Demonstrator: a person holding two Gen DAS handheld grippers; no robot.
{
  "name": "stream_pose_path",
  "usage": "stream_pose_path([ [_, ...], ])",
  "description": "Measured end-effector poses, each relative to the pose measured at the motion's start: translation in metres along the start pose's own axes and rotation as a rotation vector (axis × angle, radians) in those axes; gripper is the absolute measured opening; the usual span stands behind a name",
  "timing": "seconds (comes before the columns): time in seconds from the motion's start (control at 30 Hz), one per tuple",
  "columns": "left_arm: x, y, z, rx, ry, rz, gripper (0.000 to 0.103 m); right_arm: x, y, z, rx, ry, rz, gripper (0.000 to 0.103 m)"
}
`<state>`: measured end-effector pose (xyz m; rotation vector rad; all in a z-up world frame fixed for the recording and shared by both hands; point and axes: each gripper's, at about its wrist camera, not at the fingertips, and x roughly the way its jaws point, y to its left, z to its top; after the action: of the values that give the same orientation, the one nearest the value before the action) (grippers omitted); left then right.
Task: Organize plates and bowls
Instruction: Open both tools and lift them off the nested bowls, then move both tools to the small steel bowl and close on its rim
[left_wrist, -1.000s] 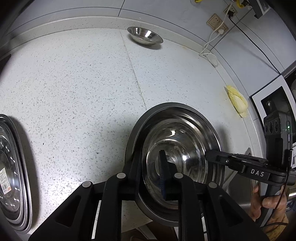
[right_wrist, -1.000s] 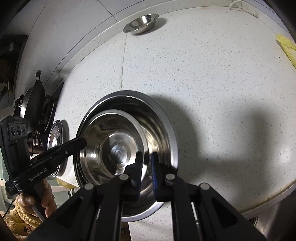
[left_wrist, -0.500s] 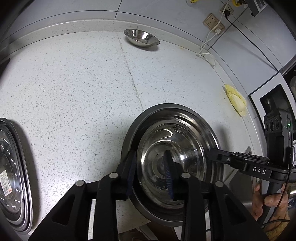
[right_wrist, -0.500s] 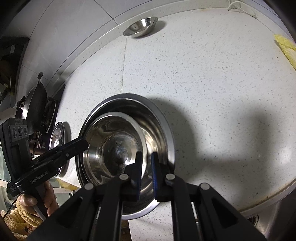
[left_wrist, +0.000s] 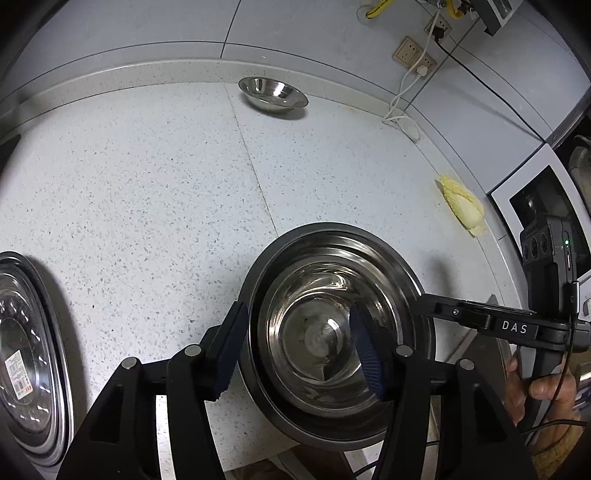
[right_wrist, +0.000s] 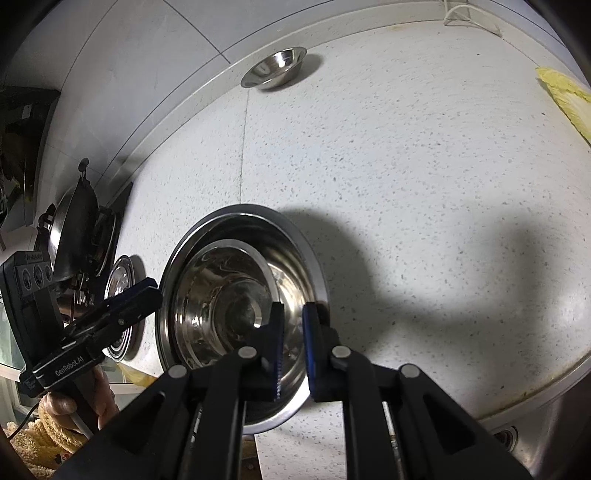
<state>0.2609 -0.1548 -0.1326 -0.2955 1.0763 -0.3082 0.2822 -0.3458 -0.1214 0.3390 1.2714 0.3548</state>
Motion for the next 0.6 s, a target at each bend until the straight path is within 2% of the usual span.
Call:
stream_pose_path([
  [0.1,-0.004,0.005,0.000,-0.020,-0.015,-0.024,0.051,-0.004,-0.003,0.000,0.004,-0.009,0.016,0.011],
  [0.23,-0.008,0.011,0.004,-0.041,-0.031,-0.048,0.053,-0.012,-0.006,0.001,0.003,-0.027,0.010,0.025],
  [0.47,-0.006,0.030,0.010,-0.081,0.005,-0.039,0.054,-0.021,-0.012,0.004,0.004,-0.038,-0.001,0.028],
  [0.53,-0.005,0.035,0.013,-0.091,0.014,-0.039,0.061,-0.023,-0.015,0.006,0.010,-0.039,0.000,0.029],
  [0.57,-0.006,0.039,0.014,-0.104,0.016,-0.037,0.069,-0.023,-0.017,0.008,0.013,-0.040,-0.003,0.030],
  [0.6,-0.006,0.043,0.016,-0.122,0.018,-0.041,0.070,-0.024,-0.018,0.010,0.014,-0.039,-0.006,0.031],
])
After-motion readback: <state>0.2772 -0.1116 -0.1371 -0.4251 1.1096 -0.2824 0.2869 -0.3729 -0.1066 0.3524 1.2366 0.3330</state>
